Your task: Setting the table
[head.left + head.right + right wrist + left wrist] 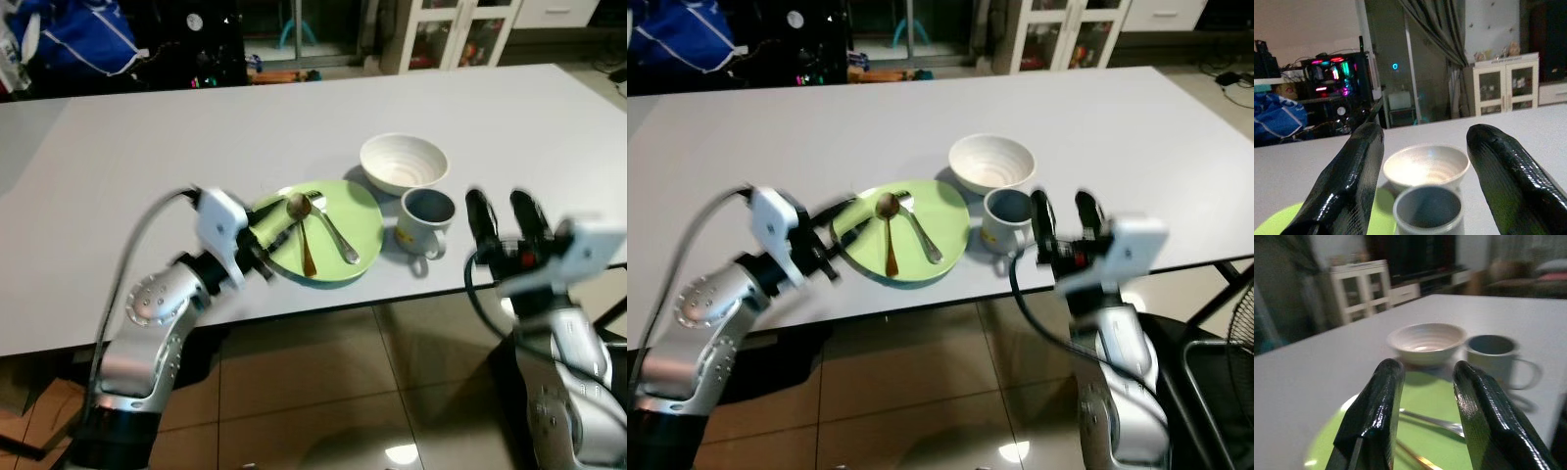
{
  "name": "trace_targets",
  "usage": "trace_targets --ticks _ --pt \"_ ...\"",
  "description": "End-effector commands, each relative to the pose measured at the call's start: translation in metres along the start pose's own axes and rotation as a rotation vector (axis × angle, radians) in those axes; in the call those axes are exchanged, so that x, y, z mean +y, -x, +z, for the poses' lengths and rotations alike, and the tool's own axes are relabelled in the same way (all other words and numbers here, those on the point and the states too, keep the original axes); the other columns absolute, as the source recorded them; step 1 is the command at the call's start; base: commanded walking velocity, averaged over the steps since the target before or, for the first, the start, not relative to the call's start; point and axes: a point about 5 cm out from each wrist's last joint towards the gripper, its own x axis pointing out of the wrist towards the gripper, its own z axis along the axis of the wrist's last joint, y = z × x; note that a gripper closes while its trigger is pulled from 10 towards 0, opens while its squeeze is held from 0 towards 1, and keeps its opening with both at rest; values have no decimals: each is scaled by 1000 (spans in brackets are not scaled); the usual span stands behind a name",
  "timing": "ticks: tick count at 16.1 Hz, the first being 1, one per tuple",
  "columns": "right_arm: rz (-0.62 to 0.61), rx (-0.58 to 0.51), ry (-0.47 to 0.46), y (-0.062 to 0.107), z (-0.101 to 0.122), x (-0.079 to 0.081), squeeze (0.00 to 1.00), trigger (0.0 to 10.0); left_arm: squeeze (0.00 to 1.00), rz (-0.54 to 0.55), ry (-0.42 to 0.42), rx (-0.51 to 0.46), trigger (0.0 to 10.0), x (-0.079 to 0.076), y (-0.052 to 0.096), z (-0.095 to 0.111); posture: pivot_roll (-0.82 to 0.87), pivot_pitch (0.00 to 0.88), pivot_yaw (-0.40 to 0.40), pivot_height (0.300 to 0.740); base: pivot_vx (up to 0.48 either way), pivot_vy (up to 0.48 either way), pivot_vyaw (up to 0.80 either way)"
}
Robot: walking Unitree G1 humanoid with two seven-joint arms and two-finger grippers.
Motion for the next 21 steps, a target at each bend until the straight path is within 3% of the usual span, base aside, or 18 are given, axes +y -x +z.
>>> trace_targets --ticks 1,3,6,9,12,15,21 --pt "-5 70 35 -2 -3 3 0 10000 0 111 -55 27 10000 5 5 4 -13 9 14 740 0 0 0" --pt "0 131 44 -5 -7 8 0 10000 0 207 -105 73 10000 3 14 1 -5 4 11 740 0 0 0" --pt "2 196 -4 -4 -12 25 0 10000 0 328 -26 126 10000 -4 19 -9 -17 0 14 740 0 335 0" --pt "-1 216 7 -3 -15 27 0 10000 0 340 -81 130 10000 -7 6 -4 -20 0 23 740 0 385 0" --pt "-22 254 -5 -3 -23 26 0 10000 0 350 -121 149 10000 -8 3 -5 -10 0 15 740 0 400 0" --pt "-64 386 -6 1 -45 23 0 10000 0 372 -108 155 10000 -9 -2 -6 -10 0 18 740 0 400 0" --pt "-28 432 49 4 -58 29 0 10000 0 427 -95 189 10000 -1 5 -14 -3 0 13 740 0 401 0"
